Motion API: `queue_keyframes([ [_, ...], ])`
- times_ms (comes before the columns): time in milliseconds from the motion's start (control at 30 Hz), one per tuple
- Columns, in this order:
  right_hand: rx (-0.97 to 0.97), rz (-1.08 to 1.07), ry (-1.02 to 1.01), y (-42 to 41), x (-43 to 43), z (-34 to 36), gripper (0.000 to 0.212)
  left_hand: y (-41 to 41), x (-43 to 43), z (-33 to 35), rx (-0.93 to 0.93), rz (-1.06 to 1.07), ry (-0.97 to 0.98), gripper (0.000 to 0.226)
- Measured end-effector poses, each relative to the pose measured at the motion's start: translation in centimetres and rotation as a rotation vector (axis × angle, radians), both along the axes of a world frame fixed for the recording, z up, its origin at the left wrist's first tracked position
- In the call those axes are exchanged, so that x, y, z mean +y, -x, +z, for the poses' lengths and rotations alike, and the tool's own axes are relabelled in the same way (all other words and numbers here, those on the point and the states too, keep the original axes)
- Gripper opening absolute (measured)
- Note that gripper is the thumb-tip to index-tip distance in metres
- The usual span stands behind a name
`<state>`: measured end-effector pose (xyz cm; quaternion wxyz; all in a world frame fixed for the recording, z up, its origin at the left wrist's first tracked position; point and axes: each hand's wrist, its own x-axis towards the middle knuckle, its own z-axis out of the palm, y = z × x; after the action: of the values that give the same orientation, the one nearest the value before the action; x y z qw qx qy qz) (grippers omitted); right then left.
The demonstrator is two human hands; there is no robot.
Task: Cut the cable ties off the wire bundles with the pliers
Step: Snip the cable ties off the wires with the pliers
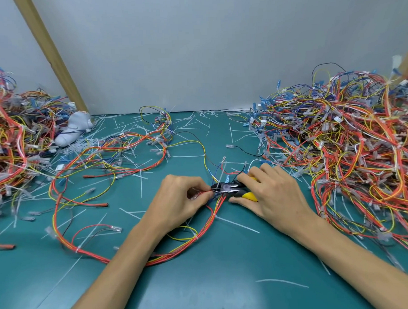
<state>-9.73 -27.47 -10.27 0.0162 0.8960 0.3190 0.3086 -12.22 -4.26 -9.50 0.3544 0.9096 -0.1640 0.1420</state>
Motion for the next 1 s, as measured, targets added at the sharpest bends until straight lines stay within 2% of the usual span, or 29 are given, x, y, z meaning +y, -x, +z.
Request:
queue_keyframes([
  [633,0.076,0.059,-0.052,0.46,-0.03,0.28,0.044,-0.14,-0.07,0.08,0.011,0.008,0.054,0.008],
  [1000,-0.001,-0.001,-0.019,0.09,0.05,0.02,0.046,-0.12,-0.26,-0.02,0.011,0.008,0.032,0.007],
])
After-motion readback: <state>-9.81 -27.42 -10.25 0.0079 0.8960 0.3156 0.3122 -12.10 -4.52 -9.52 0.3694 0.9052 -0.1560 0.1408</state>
